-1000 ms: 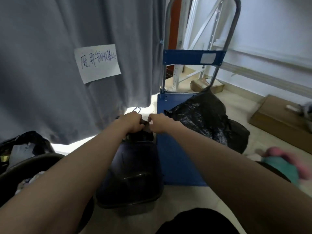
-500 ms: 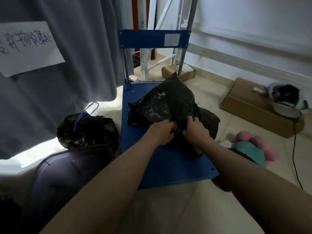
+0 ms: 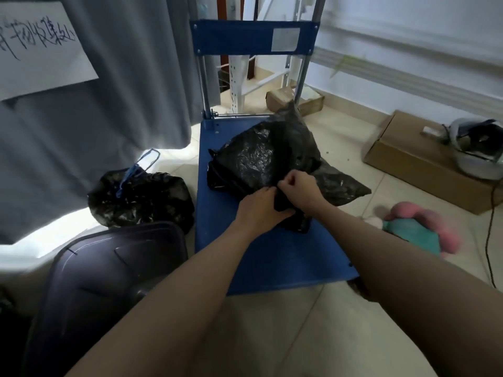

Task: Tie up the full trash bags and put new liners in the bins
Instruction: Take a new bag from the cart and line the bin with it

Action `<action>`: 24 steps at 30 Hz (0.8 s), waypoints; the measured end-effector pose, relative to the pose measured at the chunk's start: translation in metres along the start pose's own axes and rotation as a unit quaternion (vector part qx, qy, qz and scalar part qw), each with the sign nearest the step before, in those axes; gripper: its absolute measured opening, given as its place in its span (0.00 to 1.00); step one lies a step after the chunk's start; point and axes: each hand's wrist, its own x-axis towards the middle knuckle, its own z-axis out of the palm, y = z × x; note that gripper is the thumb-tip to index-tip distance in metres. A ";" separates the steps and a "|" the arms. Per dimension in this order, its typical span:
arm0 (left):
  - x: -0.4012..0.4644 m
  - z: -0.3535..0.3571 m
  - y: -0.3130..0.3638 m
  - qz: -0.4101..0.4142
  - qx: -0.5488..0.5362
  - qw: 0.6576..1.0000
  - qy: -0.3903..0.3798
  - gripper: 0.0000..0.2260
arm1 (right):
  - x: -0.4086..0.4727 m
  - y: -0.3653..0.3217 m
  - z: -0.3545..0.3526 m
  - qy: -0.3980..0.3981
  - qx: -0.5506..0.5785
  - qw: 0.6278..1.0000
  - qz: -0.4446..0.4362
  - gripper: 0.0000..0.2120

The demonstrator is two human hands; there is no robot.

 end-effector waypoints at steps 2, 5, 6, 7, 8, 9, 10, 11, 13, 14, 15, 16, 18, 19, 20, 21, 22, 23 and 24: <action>-0.005 -0.013 0.006 -0.036 -0.058 0.996 0.059 0.12 | -0.002 -0.027 -0.004 0.002 0.068 0.998 -0.013 0.09; -0.013 -0.042 0.010 -0.090 -0.114 0.977 0.155 0.11 | -0.013 -0.061 -0.015 0.011 0.149 0.989 -0.017 0.11; -0.015 -0.055 0.011 -0.109 -0.128 0.970 0.177 0.15 | -0.019 -0.070 -0.020 0.027 0.168 0.985 -0.024 0.12; -0.016 -0.072 0.012 -0.126 -0.144 0.963 0.190 0.16 | -0.026 -0.080 -0.025 0.046 0.176 0.983 -0.038 0.13; -0.018 -0.090 0.013 -0.140 -0.158 0.957 0.198 0.14 | -0.034 -0.088 -0.030 0.060 0.177 0.981 -0.057 0.13; -0.020 -0.110 0.013 -0.149 -0.170 0.952 0.208 0.11 | -0.042 -0.095 -0.035 0.054 0.172 0.981 -0.074 0.13; -0.023 -0.130 0.013 -0.150 -0.182 0.946 0.221 0.08 | -0.050 -0.102 -0.039 0.025 0.162 0.983 -0.085 0.17; -0.027 -0.150 0.013 -0.145 -0.196 0.942 0.232 0.06 | -0.058 -0.109 -0.043 -0.023 0.150 0.985 -0.087 0.24; -0.040 -0.187 0.014 -0.117 -0.208 0.939 0.249 0.05 | -0.074 -0.118 -0.049 -0.107 0.089 0.987 -0.080 0.44; -0.048 -0.204 0.015 -0.099 -0.205 0.940 0.255 0.04 | -0.080 -0.124 -0.050 -0.118 0.032 0.989 -0.083 0.49; -0.058 -0.219 0.017 -0.086 -0.200 0.941 0.260 0.04 | -0.086 -0.131 -0.051 -0.108 -0.023 0.990 -0.087 0.50; -0.068 -0.234 0.017 -0.078 -0.197 0.941 0.265 0.05 | -0.091 -0.140 -0.049 -0.087 -0.063 0.990 -0.092 0.47; -0.089 -0.260 0.016 -0.068 -0.199 0.938 0.276 0.06 | -0.103 -0.162 -0.046 -0.038 -0.092 0.989 -0.109 0.31; -0.100 -0.273 0.015 -0.063 -0.205 0.935 0.283 0.06 | -0.108 -0.174 -0.044 -0.019 -0.088 0.989 -0.120 0.22; -0.112 -0.285 0.013 -0.057 -0.210 0.931 0.292 0.05 | -0.114 -0.188 -0.041 -0.009 -0.074 0.989 -0.129 0.17; -0.124 -0.295 0.010 -0.050 -0.215 0.929 0.298 0.02 | -0.119 -0.202 -0.038 -0.005 -0.052 0.989 -0.136 0.14; -0.137 -0.305 0.007 -0.038 -0.221 0.926 0.305 0.02 | -0.125 -0.217 -0.034 -0.001 -0.027 0.989 -0.146 0.14; -0.150 -0.313 0.003 -0.025 -0.229 0.923 0.308 0.05 | -0.132 -0.232 -0.031 0.006 -0.003 0.987 -0.158 0.15; -0.161 -0.320 0.000 -0.015 -0.237 0.920 0.312 0.08 | -0.138 -0.246 -0.027 0.010 0.020 0.986 -0.167 0.16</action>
